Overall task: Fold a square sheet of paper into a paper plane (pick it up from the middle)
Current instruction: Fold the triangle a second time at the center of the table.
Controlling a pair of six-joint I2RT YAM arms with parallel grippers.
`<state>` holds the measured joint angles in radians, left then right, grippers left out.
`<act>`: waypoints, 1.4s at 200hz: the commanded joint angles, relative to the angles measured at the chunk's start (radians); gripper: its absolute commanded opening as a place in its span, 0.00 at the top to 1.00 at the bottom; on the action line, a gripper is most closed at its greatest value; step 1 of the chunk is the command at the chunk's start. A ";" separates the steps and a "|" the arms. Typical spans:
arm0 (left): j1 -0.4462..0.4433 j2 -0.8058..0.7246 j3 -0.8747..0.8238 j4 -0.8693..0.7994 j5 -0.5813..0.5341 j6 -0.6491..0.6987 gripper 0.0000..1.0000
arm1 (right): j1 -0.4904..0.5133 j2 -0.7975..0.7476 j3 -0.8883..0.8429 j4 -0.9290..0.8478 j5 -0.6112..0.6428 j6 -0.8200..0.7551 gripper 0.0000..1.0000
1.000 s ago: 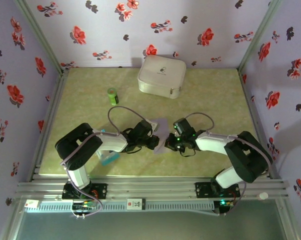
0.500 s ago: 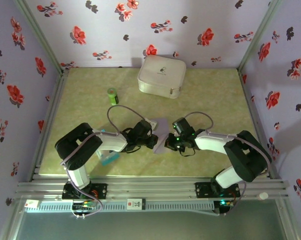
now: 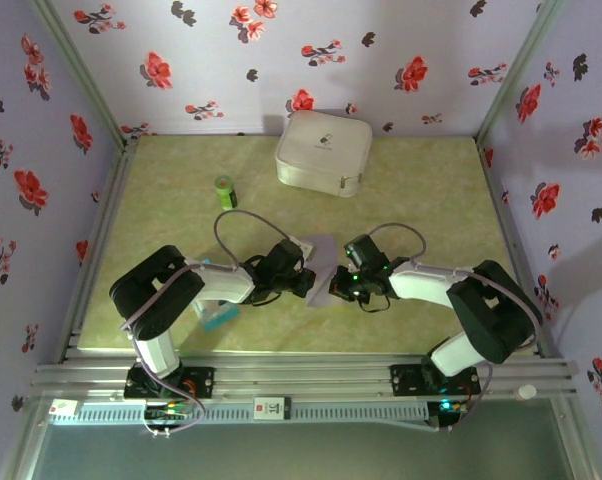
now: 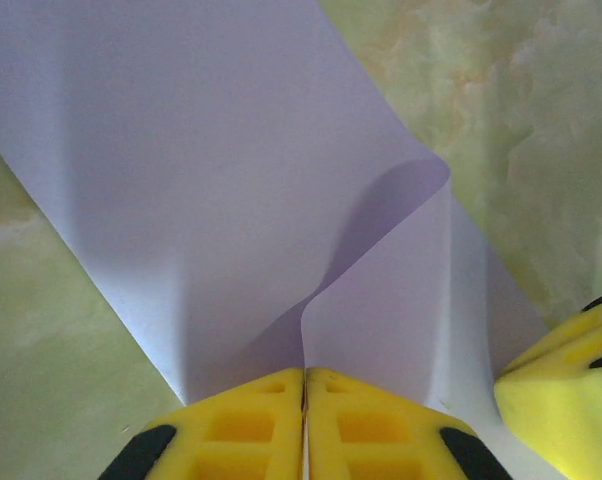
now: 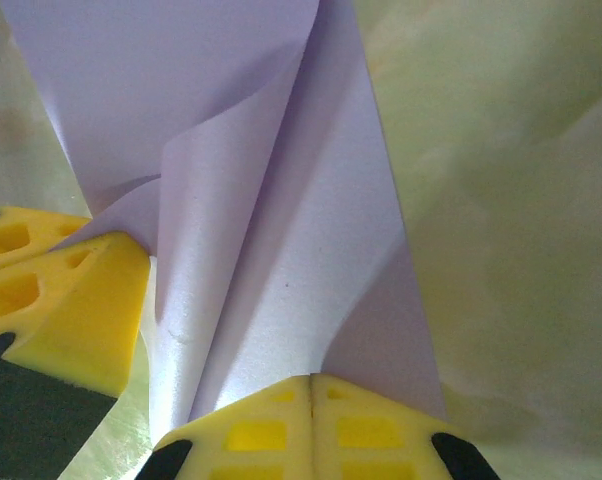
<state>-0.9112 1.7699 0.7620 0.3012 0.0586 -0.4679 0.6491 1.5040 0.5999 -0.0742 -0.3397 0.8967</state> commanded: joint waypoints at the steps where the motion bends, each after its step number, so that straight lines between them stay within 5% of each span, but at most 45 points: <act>1: 0.012 -0.015 0.001 -0.013 -0.042 0.007 0.91 | 0.007 0.035 -0.005 -0.073 0.060 -0.019 1.00; 280: 0.022 0.006 -0.022 0.094 0.033 0.012 0.89 | 0.007 0.038 -0.011 -0.068 0.060 -0.015 1.00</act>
<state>-0.8982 1.7542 0.7246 0.3603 0.0711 -0.4713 0.6491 1.5066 0.6014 -0.0738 -0.3401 0.8967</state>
